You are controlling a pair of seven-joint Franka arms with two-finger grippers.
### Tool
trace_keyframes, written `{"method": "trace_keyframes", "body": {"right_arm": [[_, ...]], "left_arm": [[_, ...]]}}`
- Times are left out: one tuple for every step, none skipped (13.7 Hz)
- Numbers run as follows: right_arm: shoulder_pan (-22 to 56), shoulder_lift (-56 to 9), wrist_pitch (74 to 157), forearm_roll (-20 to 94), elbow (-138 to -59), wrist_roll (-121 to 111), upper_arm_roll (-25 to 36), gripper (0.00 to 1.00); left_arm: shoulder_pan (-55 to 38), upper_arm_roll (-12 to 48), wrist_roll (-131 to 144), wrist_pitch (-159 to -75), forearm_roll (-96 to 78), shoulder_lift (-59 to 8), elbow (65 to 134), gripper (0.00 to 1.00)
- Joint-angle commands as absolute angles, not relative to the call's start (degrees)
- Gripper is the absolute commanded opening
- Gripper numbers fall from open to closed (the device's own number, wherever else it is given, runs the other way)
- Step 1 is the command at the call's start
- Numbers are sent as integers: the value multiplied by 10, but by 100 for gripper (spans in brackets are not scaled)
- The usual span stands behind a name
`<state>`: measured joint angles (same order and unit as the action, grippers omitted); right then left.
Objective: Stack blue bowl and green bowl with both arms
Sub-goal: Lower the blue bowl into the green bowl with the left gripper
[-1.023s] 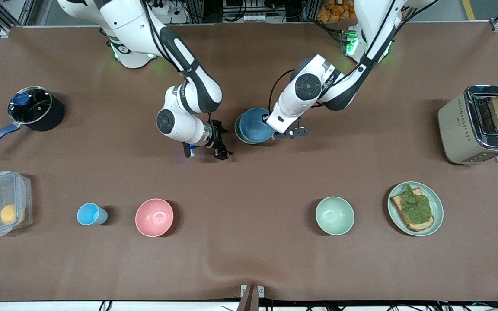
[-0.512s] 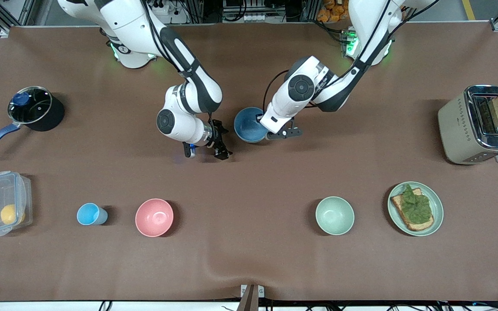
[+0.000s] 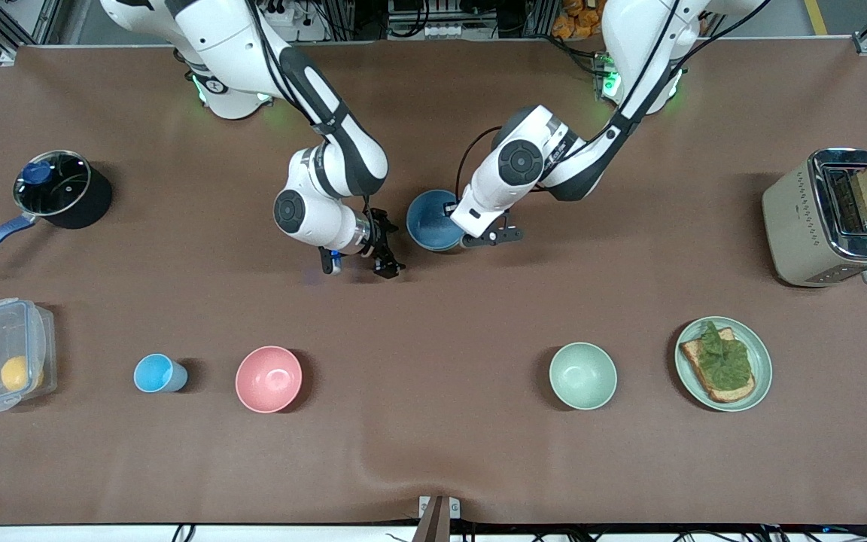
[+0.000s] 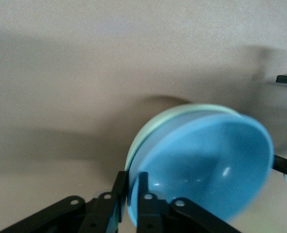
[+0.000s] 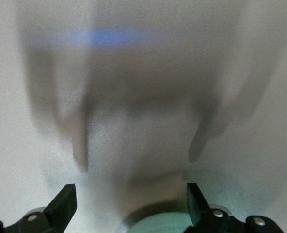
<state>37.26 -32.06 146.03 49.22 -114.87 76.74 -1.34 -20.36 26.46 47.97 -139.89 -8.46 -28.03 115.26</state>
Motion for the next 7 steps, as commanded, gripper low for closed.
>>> {"method": "trace_keyframes", "body": {"right_arm": [[378, -324, 1472, 508, -1150, 751, -14, 100], [377, -324, 1471, 508, -1150, 751, -13, 100], [377, -324, 1471, 508, -1150, 751, -13, 100], [377, -324, 1471, 508, -1150, 751, -13, 100], [377, -324, 1470, 508, -1150, 751, -13, 100], [377, -324, 1470, 507, -1151, 751, -13, 100], [377, -324, 1470, 507, -1152, 750, -13, 100]], "left_arm": [[-208, 262, 499, -1397, -69, -298, 1125, 99], [-208, 262, 499, -1394, -69, -298, 1122, 100], [-207, 262, 500, -1390, -69, -294, 1122, 100], [-204, 262, 499, -1373, -69, -290, 1121, 100], [-199, 262, 499, -1347, -69, -281, 1110, 100], [-196, 261, 499, -1307, -69, -276, 1092, 100], [-193, 260, 499, -1263, -69, -275, 1061, 100]]}}
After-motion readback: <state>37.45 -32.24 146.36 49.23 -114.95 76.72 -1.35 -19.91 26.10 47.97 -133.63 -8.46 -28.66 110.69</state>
